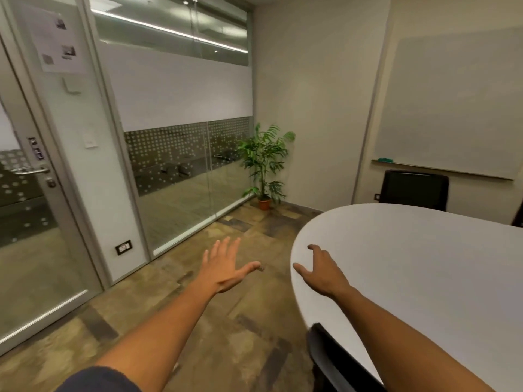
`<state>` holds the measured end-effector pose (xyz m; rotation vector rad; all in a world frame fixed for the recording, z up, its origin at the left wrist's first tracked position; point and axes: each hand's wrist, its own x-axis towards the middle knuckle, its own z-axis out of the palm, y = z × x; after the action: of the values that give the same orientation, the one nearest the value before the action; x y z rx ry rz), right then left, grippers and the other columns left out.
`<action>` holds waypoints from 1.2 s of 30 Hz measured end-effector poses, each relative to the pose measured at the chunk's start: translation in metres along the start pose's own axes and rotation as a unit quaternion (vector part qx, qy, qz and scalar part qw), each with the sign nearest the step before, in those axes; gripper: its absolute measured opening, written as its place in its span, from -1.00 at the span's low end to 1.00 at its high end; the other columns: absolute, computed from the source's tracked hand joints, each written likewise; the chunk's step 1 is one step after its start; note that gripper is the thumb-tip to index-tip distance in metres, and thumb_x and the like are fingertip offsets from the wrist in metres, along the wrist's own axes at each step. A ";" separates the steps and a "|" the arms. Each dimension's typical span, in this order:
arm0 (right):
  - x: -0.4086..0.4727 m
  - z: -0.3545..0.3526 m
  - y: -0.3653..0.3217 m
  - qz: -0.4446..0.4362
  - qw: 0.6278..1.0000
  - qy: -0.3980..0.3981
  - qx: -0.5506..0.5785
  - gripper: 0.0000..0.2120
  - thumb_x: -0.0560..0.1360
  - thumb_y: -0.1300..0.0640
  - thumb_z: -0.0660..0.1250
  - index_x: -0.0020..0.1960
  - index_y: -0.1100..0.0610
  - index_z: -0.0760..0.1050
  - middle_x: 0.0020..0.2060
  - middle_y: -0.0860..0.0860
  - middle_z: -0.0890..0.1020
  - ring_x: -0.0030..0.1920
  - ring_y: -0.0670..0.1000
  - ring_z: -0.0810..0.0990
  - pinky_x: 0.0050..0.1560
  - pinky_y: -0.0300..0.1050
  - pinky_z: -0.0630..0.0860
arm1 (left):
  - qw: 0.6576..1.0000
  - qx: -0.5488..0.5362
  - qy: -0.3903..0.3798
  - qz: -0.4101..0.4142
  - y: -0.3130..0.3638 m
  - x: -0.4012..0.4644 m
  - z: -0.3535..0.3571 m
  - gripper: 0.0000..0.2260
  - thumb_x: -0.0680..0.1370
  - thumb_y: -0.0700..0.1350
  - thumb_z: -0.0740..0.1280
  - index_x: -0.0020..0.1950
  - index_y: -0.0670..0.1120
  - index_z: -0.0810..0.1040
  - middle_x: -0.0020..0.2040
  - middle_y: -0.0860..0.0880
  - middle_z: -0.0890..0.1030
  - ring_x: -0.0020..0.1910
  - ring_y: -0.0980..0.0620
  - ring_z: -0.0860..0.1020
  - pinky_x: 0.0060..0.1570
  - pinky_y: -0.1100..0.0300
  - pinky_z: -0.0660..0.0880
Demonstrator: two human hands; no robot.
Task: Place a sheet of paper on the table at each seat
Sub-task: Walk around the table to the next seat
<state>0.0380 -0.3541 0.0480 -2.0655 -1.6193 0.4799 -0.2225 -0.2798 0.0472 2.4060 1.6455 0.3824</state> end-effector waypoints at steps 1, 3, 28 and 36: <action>0.016 0.009 -0.011 0.002 1.000 -0.001 -0.002 -0.26 0.52 -0.28 0.28 0.54 0.04 0.12 0.46 0.17 0.34 0.41 0.21 0.40 0.38 0.15 0.40 | 1.000 -0.008 -0.003 -0.008 -0.018 0.008 -0.004 0.11 0.22 0.68 -0.19 0.62 0.07 -0.06 0.64 -0.09 -0.03 0.61 -0.15 -0.05 0.53 -0.25 -0.03; 0.046 0.026 -0.032 0.009 1.000 -0.005 -0.009 -0.28 0.52 -0.28 0.27 0.53 0.02 0.13 0.47 0.16 0.33 0.40 0.21 0.41 0.37 0.15 0.42 | 1.000 -0.016 -0.008 -0.018 -0.053 0.028 -0.007 0.10 0.22 0.68 -0.19 0.62 0.07 -0.05 0.64 -0.09 -0.02 0.61 -0.15 -0.04 0.53 -0.25 -0.01; 0.487 0.151 -0.076 0.016 0.998 -0.053 -0.017 -0.15 0.51 -0.36 0.21 0.60 0.04 -0.02 0.52 0.17 0.25 0.44 0.20 0.36 0.40 0.13 0.38 | 0.996 -0.017 -0.062 -0.067 -0.239 0.432 0.058 0.09 0.30 0.65 -0.19 0.62 -0.04 -0.16 0.64 -0.09 -0.08 0.61 -0.11 -0.07 0.53 -0.21 -0.03; 0.631 0.172 -0.059 0.054 0.997 -0.043 -0.028 -0.17 0.51 -0.35 0.21 0.59 0.03 0.00 0.50 0.17 0.27 0.42 0.20 0.38 0.39 0.10 0.39 | 0.995 -0.022 -0.090 -0.037 -0.275 0.601 0.089 0.08 0.30 0.65 -0.17 0.62 -0.03 -0.13 0.64 -0.10 -0.06 0.61 -0.12 -0.04 0.54 -0.23 -0.01</action>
<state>0.0510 0.2943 -0.0526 -2.2104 -1.5914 0.5729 -0.2273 0.3781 -0.0626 2.2657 1.6230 0.1823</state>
